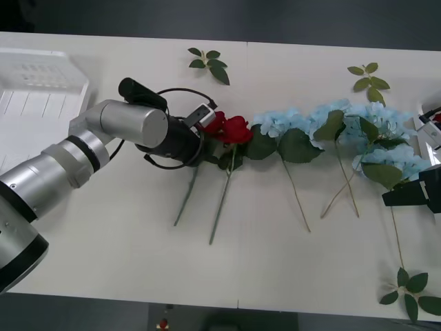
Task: Put the red flowers into the right box and the blue flowers into the left box
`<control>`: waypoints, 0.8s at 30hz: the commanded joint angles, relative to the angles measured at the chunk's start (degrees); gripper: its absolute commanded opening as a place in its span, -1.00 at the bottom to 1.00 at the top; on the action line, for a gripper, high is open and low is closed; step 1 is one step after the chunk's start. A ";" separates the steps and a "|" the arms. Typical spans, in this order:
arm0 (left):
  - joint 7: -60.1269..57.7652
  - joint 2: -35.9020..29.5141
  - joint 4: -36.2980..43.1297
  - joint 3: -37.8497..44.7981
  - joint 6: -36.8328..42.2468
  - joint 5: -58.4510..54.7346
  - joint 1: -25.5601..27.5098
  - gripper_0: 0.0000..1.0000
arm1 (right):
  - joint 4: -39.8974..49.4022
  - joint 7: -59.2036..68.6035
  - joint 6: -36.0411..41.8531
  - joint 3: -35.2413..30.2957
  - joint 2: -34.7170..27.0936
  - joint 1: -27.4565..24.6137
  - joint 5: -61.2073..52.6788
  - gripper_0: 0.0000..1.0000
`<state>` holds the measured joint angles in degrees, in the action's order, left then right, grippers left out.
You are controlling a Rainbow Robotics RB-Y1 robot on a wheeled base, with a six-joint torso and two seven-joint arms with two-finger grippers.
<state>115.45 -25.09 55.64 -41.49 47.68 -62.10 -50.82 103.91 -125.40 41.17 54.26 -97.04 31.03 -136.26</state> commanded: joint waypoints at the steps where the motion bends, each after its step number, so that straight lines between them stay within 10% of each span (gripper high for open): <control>1: 5.84 -0.04 0.78 10.11 7.16 -1.36 0.37 -1.00 | 1.12 1.65 -0.92 0.06 0.54 0.61 -0.06 0.86; 24: 11.73 -9.01 11.33 42.37 38.63 -18.49 -0.24 -1.00 | 5.07 3.93 -11.02 -0.03 8.19 0.70 -1.29 0.86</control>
<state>124.20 -33.28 65.12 -0.35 85.19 -76.20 -50.39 107.64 -123.17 30.96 54.26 -88.96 31.03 -136.70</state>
